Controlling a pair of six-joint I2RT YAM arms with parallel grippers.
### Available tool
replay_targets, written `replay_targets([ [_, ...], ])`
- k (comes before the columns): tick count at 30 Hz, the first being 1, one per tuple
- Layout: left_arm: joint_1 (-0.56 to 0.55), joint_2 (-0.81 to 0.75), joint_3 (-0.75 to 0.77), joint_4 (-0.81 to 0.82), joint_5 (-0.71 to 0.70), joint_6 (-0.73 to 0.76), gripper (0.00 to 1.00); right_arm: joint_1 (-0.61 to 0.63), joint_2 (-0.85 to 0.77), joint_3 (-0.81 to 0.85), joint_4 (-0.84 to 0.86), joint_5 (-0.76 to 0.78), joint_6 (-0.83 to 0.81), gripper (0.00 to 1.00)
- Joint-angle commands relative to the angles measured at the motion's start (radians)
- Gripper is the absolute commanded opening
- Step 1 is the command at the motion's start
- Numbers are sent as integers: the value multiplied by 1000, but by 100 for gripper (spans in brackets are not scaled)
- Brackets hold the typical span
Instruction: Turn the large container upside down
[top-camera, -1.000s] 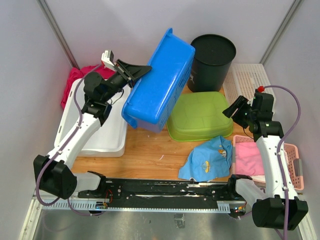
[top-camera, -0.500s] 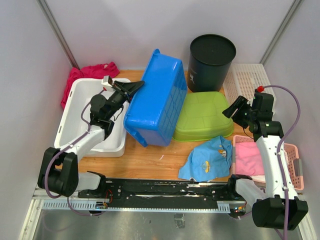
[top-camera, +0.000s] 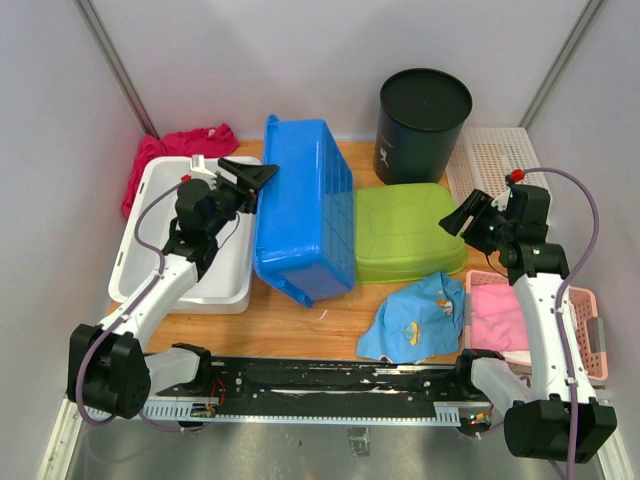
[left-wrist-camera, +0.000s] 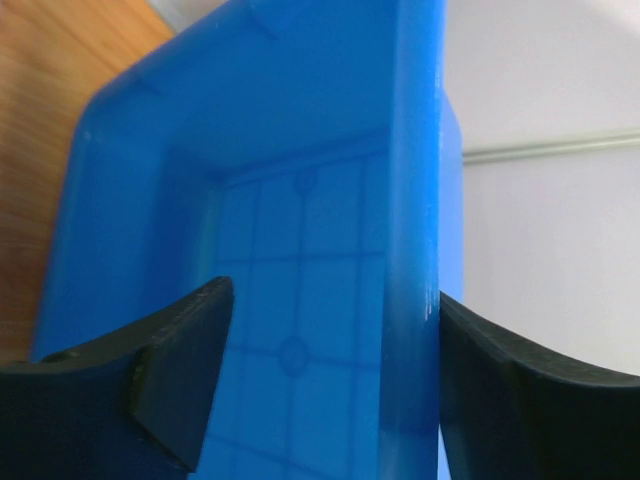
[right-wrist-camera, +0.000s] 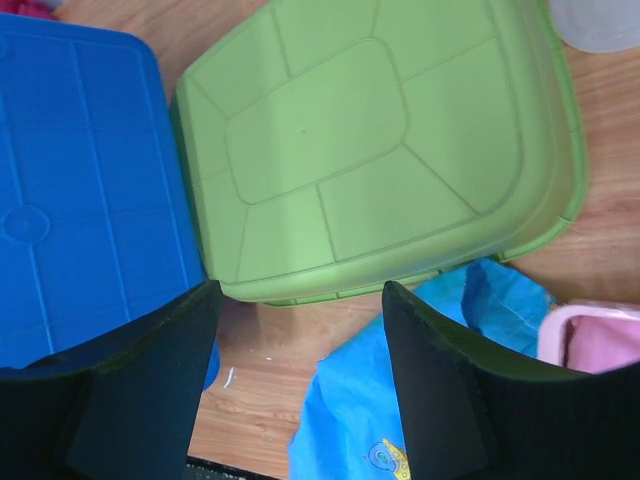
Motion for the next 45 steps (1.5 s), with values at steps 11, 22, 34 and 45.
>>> replay_targets([
  [11,13,71,353,-676,-374,629,99,493,71,81,208,-15,-43,74],
  [22,29,87,523,-856,-469,791,99,921,183,205,241,-38,-359,74],
  [34,74,-43,546,-1042,-427,788,99,1266,398,160,411,507,-600,69],
  [45,105,-61,476,-1125,-476,757,99,1155,681,379,432,766,-689,70],
])
